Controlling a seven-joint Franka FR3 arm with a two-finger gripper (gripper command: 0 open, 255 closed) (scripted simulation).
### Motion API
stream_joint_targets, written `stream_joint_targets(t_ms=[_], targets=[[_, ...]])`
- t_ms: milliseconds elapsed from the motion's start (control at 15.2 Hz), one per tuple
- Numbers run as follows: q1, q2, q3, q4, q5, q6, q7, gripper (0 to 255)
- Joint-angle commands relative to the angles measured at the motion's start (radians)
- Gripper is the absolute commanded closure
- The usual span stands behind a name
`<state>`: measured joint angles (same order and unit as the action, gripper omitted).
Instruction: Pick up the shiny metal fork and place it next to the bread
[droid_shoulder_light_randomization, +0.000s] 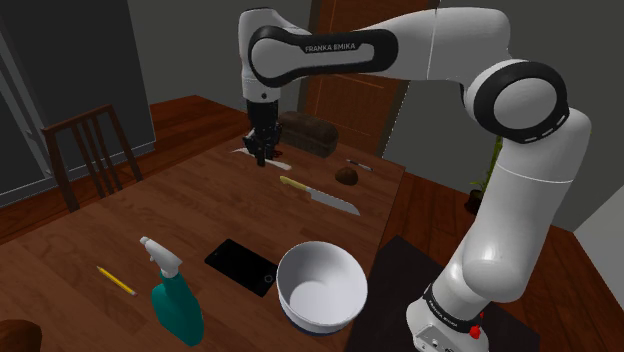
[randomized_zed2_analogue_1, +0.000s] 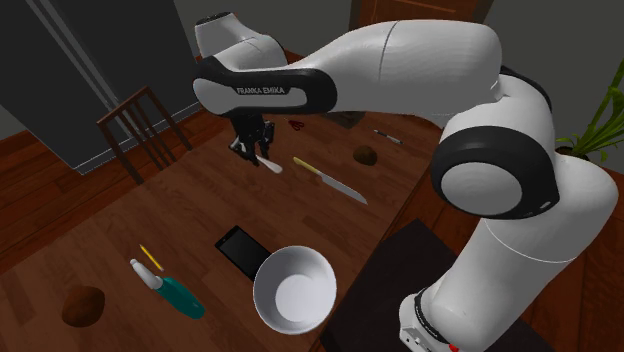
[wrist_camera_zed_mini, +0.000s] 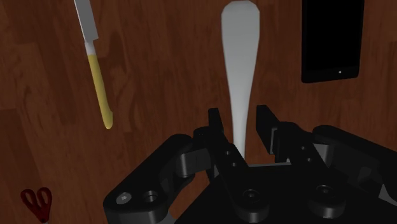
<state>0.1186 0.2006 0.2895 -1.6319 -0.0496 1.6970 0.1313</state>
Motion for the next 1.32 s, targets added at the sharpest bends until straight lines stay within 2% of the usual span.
stream_joint_targets(t_ms=[0,462,858,1254], targets=[[0.001,0.002,0.0,0.032,0.0,-0.03,-0.001,255],[0.004,0.005,0.002,0.121,-0.001,-0.116,0.0,255],[-0.079,-0.016,-0.053,0.097,-0.003,-0.109,-0.136,255],[-0.157,0.0,-0.107,0.121,-0.012,-0.114,-0.268,255]])
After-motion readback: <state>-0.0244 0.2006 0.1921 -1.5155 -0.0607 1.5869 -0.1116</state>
